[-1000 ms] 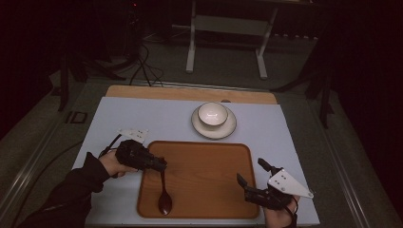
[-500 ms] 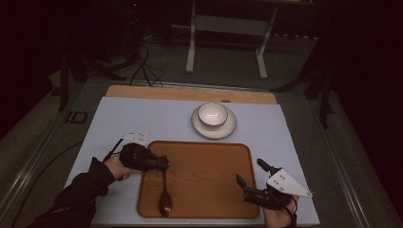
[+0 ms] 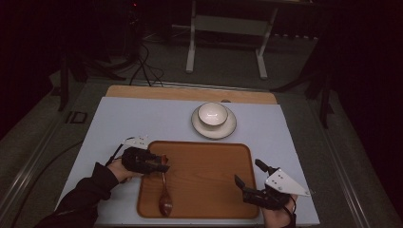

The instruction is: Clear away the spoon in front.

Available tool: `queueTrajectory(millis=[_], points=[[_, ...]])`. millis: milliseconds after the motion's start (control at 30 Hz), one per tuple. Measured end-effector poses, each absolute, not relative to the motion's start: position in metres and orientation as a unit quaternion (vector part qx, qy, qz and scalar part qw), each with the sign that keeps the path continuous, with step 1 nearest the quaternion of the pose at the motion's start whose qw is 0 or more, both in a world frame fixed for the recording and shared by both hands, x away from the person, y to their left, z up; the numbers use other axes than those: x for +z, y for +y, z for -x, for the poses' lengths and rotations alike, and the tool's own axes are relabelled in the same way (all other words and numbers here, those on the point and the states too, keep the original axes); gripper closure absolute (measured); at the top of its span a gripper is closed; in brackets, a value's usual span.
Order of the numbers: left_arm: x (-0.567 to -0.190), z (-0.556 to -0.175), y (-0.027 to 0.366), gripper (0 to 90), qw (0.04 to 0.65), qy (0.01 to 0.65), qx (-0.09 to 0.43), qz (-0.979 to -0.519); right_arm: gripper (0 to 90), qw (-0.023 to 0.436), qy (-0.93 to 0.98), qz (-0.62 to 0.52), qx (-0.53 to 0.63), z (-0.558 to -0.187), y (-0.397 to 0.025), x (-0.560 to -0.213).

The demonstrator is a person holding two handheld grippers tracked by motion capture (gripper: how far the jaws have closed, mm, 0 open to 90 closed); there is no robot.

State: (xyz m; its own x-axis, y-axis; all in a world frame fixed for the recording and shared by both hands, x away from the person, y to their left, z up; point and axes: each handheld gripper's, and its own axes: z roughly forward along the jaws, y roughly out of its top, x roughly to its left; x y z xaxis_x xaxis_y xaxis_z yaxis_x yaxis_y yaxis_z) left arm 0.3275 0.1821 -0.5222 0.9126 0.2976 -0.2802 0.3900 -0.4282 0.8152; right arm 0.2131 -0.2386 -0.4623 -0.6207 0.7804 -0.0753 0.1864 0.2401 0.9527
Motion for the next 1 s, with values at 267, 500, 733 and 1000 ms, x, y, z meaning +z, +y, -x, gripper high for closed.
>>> queueTrajectory(millis=[267,500,733,1000], points=[[-0.530,-0.328,0.178,53.2,0.476,0.224,-0.024,-0.850,14.7,0.281,0.738,-0.328,0.519,-0.213,-0.238,-0.463],[-0.538,-0.331,0.175,48.3,0.450,0.256,-0.006,-0.856,14.8,0.278,0.740,-0.327,0.519,-0.214,-0.237,-0.463],[-0.543,-0.332,0.174,45.9,0.434,0.290,0.012,-0.853,14.9,0.271,0.743,-0.326,0.519,-0.215,-0.237,-0.464],[-0.536,-0.331,0.176,48.4,0.454,0.313,0.047,-0.833,14.9,0.268,0.744,-0.325,0.518,-0.215,-0.237,-0.464]])
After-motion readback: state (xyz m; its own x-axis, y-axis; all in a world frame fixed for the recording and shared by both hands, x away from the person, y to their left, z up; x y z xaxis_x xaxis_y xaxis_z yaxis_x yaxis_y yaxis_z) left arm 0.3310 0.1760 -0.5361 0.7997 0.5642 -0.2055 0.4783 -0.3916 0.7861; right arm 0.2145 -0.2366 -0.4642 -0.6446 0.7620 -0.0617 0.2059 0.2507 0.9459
